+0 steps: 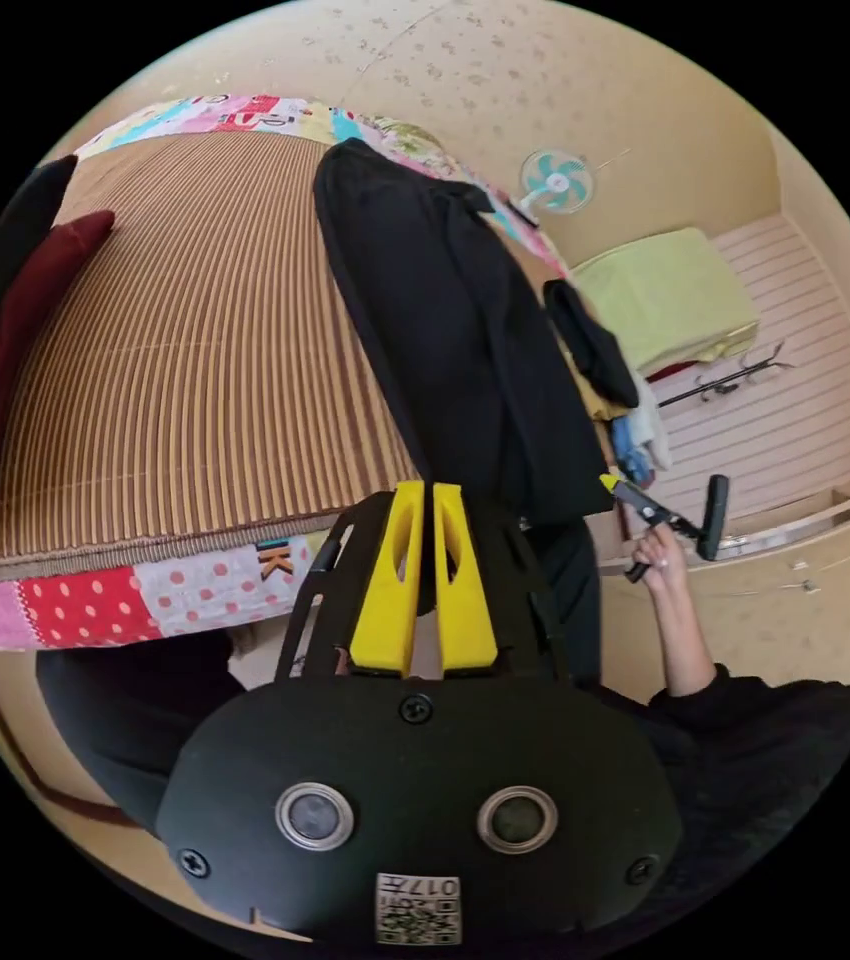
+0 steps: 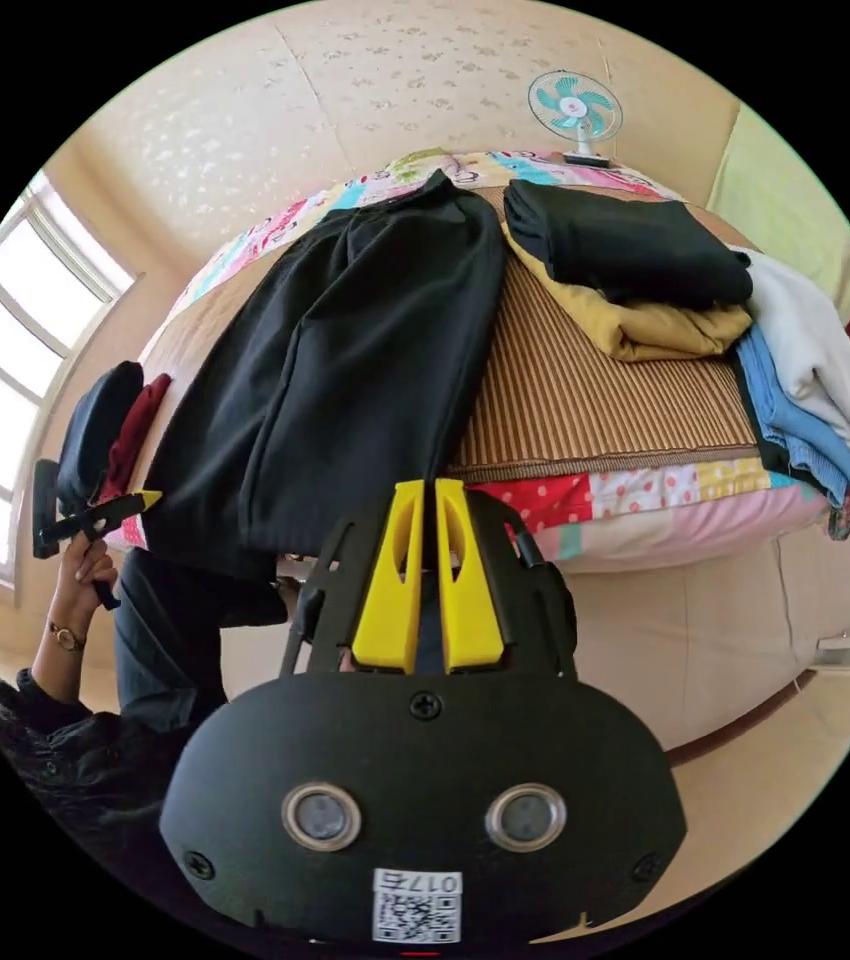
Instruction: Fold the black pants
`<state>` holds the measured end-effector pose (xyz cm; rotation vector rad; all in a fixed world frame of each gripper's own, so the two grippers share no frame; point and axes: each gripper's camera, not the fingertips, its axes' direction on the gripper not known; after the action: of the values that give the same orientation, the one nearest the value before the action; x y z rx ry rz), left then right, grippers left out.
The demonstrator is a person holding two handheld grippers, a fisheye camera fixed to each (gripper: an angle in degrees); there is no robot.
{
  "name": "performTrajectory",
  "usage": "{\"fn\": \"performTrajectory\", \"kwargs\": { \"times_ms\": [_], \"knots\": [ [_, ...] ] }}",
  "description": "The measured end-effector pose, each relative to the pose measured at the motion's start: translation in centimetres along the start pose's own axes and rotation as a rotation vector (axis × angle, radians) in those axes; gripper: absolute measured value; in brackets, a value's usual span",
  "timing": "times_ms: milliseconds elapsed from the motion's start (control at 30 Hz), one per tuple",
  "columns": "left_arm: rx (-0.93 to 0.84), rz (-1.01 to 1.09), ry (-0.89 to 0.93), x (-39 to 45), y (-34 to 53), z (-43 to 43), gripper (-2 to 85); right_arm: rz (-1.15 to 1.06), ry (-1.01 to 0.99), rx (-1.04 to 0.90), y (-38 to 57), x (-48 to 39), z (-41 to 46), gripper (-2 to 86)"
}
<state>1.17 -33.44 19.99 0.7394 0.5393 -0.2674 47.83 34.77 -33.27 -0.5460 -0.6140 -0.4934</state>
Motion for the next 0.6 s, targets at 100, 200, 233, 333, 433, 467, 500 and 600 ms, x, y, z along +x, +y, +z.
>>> {"fn": "performTrajectory", "kwargs": {
  "times_ms": [100,200,233,333,433,467,500,600],
  "knots": [
    [0.069,0.000,0.267,-1.3,3.3,-6.7,0.0,0.007,-0.317,0.072,3.2,3.3,-6.9,3.0],
    [-0.057,0.005,0.253,-2.0,7.9,-9.8,1.2,-0.011,-0.440,0.047,8.4,6.7,-10.8,2.9],
    [-0.125,-0.058,0.163,-3.0,9.9,-10.1,2.4,0.019,-0.403,-0.003,10.6,8.3,-11.1,2.8],
    [-0.158,-0.229,-0.145,-5.3,14.6,-11.5,9.0,0.295,-0.135,-0.135,15.7,13.6,-9.5,2.6],
    [-0.075,-0.196,-0.125,-3.8,15.9,-13.6,10.8,0.300,-0.188,-0.016,17.6,13.4,-11.5,2.4],
    [-0.061,-0.146,-0.053,-2.1,15.2,-13.9,12.0,0.257,-0.206,0.027,17.5,12.4,-12.2,2.4],
    [-0.056,-0.114,-0.010,-1.1,14.6,-14.0,12.2,0.151,-0.238,0.095,16.9,10.1,-13.5,2.3],
    [-0.031,0.096,0.204,5.6,11.3,-13.8,12.8,-0.127,-0.395,0.137,14.3,3.1,-14.1,2.4]
  ]
}}
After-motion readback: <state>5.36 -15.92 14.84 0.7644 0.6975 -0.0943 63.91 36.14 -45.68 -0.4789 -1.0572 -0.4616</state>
